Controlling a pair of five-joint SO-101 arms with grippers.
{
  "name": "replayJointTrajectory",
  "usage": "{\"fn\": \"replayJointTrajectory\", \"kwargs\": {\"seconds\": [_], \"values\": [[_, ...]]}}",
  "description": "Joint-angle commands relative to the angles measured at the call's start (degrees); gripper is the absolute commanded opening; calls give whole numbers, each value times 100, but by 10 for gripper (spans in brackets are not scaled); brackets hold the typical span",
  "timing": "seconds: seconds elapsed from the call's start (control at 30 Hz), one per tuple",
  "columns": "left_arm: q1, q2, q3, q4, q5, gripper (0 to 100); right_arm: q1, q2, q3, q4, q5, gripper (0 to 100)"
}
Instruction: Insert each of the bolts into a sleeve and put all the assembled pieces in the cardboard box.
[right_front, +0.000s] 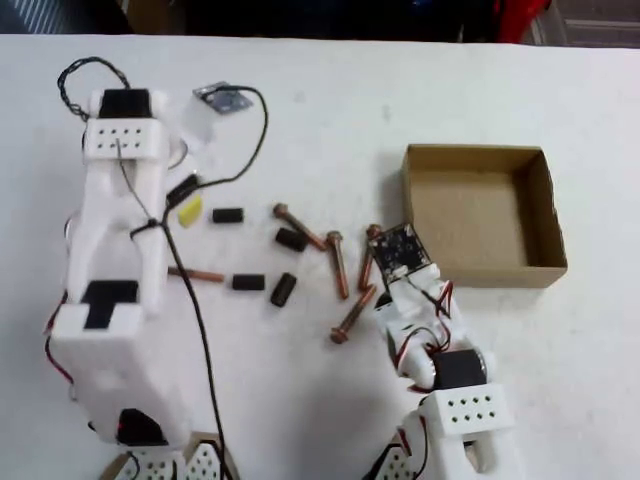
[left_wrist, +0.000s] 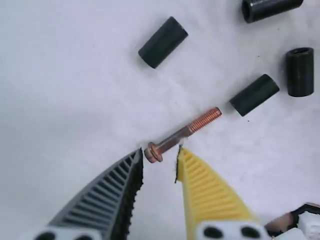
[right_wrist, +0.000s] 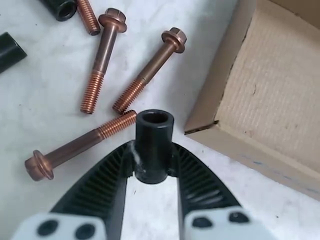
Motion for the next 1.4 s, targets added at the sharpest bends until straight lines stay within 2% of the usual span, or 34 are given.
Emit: {"fn": "replayJointTrajectory", "kwargs": {"seconds": [0.0, 0.2, 0.3, 0.63, 0.93, 1.13, 1.37], "values": [[136, -936, 580, 97, 519, 142, -4, -92, -62, -127, -9, 17], [48, -1358, 1521, 70, 2769, 143, -4, -92, -62, -127, -9, 17], [66, -1349, 1741, 70, 3525, 146, -4, -92, -62, -127, -9, 17], [119, -1349, 1802, 9, 3675, 143, -4, -92, -62, -127, -9, 17], [180, -1349, 2532, 79, 3912, 144, -4, -92, -62, -127, -9, 17], [180, -1358, 2189, -237, 5336, 143, -4, -92, -62, -127, -9, 17], [163, -1349, 2092, -501, 8255, 146, -4, -92, -62, -127, -9, 17]]}}
